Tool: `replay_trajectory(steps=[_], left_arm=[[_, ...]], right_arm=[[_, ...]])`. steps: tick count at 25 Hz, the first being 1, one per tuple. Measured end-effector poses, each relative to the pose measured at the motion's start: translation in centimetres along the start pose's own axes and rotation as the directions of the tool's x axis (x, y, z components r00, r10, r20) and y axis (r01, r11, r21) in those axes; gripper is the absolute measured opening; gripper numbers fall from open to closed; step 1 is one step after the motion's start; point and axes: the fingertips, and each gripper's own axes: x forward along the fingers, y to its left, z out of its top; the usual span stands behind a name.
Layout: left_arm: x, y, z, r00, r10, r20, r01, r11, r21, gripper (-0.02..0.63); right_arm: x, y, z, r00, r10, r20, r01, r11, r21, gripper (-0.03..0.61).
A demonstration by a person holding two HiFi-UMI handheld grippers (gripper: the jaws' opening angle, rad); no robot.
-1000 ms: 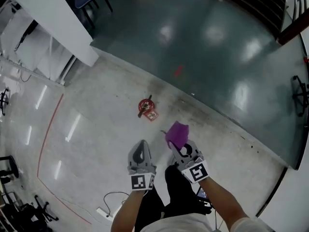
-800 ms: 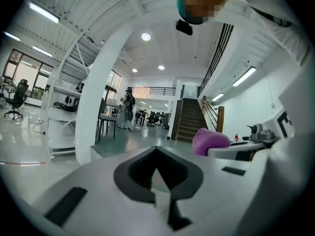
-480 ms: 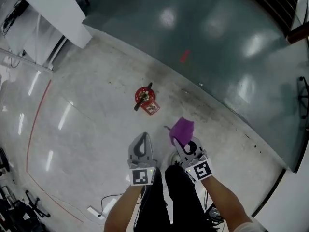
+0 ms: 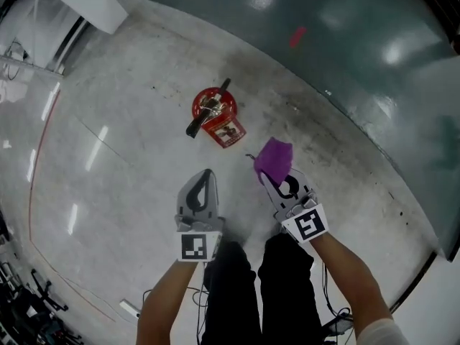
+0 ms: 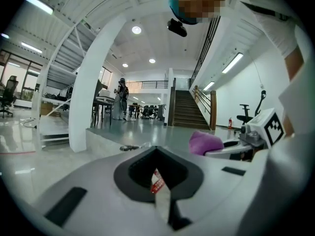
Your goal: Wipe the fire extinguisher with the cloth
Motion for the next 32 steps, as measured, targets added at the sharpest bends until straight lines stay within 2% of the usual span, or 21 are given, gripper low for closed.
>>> replay_trajectory(steps=[7, 11, 15, 18, 21, 25, 32], left_arm=[[4.5, 1.8, -11.4, 0.999, 0.000, 0.038, 0.000, 1.000, 0.007, 0.005], [6.8, 3.6, -15.9, 0.996, -0.001, 0.088, 0.000, 1.000, 0.009, 0.005], [8.1, 4.4, -19.4, 0.991, -0.057, 0.120, 0.052, 0.998, 0.047, 0.005], [8.4, 4.3, -20.3, 0.990, -0.077, 0.116, 0.073, 0.997, 0.040, 0.005], [8.6, 4.5, -20.3, 0.990, -0.064, 0.122, 0.064, 0.998, 0.009, 0.005], [8.7, 5.1, -19.9, 0.992, -0.030, 0.125, 0.036, 0.998, -0.048, 0.005], [8.6, 4.8, -19.9, 0.992, -0.038, 0.117, 0.043, 0.998, -0.040, 0.005]], right_arm=[[5.9, -1.6, -12.7, 0.997, 0.071, -0.003, -0.071, 0.997, -0.038, 0.055], [9.9, -3.3, -20.0, 0.997, 0.081, 0.000, -0.081, 0.996, -0.046, 0.055], [13.8, -4.7, -26.5, 0.997, 0.073, -0.036, -0.074, 0.997, -0.034, 0.055], [16.2, -5.6, -30.6, 0.996, 0.061, -0.071, -0.061, 0.998, -0.007, 0.055], [17.6, -6.2, -33.4, 0.994, 0.048, -0.099, -0.047, 0.999, 0.012, 0.055], [19.1, -5.8, -35.1, 0.990, 0.061, -0.131, -0.059, 0.998, 0.024, 0.055], [22.1, -5.5, -37.4, 0.980, 0.083, -0.178, -0.076, 0.996, 0.048, 0.055]])
